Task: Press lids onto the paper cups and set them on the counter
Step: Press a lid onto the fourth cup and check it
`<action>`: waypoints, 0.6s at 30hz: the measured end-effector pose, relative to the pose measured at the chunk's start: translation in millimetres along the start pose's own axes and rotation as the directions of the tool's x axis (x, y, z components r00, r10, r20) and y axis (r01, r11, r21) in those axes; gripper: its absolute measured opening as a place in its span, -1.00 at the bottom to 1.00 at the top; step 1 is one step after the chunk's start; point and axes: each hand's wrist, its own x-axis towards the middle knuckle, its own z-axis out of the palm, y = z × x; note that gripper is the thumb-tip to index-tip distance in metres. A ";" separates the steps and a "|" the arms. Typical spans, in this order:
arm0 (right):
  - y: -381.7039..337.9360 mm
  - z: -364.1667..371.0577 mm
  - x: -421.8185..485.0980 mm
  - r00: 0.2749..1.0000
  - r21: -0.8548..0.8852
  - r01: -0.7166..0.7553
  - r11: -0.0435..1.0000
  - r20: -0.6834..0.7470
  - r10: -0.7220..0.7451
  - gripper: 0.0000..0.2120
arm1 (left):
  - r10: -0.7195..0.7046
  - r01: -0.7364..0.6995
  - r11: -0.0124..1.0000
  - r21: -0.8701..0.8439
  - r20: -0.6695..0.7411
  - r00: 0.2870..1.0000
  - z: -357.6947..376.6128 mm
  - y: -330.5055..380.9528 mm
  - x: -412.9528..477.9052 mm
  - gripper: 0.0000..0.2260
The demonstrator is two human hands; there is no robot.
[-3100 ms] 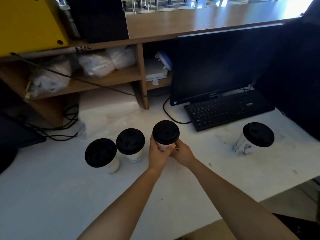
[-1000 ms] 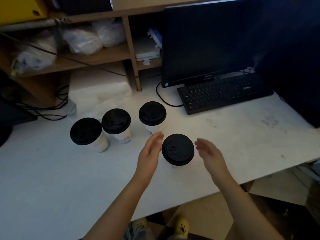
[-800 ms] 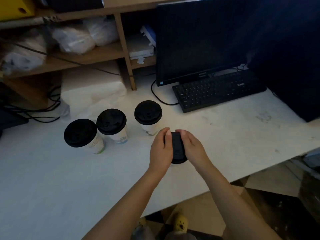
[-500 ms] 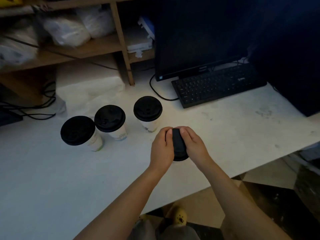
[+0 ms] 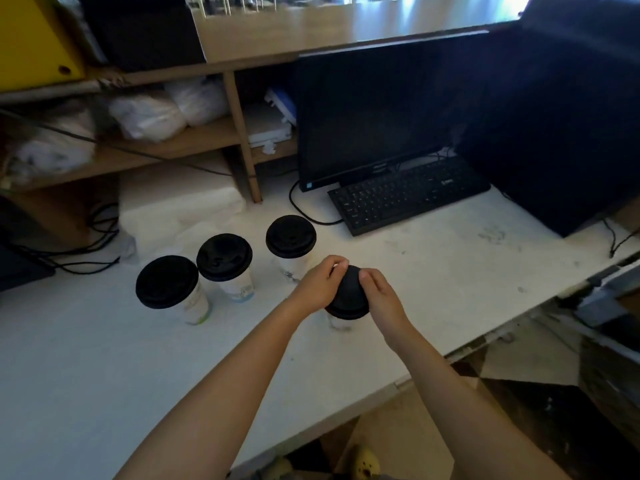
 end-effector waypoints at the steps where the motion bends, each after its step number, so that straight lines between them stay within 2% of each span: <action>1: 1.3 -0.3 -3.1 1.000 0.005 0.000 1.000 -0.008 0.000 -0.80 | -0.013 0.010 0.999 0.051 0.060 0.998 -5.4 1.0 3.7 -0.68; 3: 2.1 -0.7 -7.6 1.000 0.021 -0.016 1.000 -0.007 0.016 -0.82 | -0.052 0.026 0.983 0.184 0.138 0.989 -16.1 3.6 11.9 -0.61; 6: 2.7 0.9 -14.4 0.998 0.022 -0.060 0.998 -0.012 0.061 -0.82 | -0.124 0.070 0.939 0.337 0.140 0.982 -28.0 8.7 21.5 -0.47; 10: 5.4 12.7 -30.5 0.993 -0.029 -0.026 0.999 -0.114 0.023 -0.85 | -0.076 0.004 0.906 0.423 0.154 0.985 -34.4 13.2 26.2 -0.36; 12: 7.7 19.6 -38.6 0.985 -0.046 0.000 0.999 -0.174 -0.008 -0.89 | -0.042 -0.045 0.901 0.431 0.191 0.981 -33.6 16.4 24.7 -0.36; 15: 5.3 20.8 -41.9 0.978 -0.032 -0.029 0.999 -0.206 0.022 -0.95 | -0.012 -0.067 0.925 0.374 0.204 0.979 -29.7 18.0 18.7 -0.43; 16: 2.0 18.1 -39.3 0.979 -0.040 -0.049 0.998 -0.199 0.040 -0.93 | -0.004 -0.053 0.944 0.325 0.173 0.985 -27.2 16.8 15.6 -0.48; 18: -6.5 10.9 -27.7 0.984 -0.100 -0.049 0.994 -0.173 0.031 -0.79 | 0.008 -0.013 0.977 0.211 0.023 1.000 -19.5 13.4 7.7 -0.58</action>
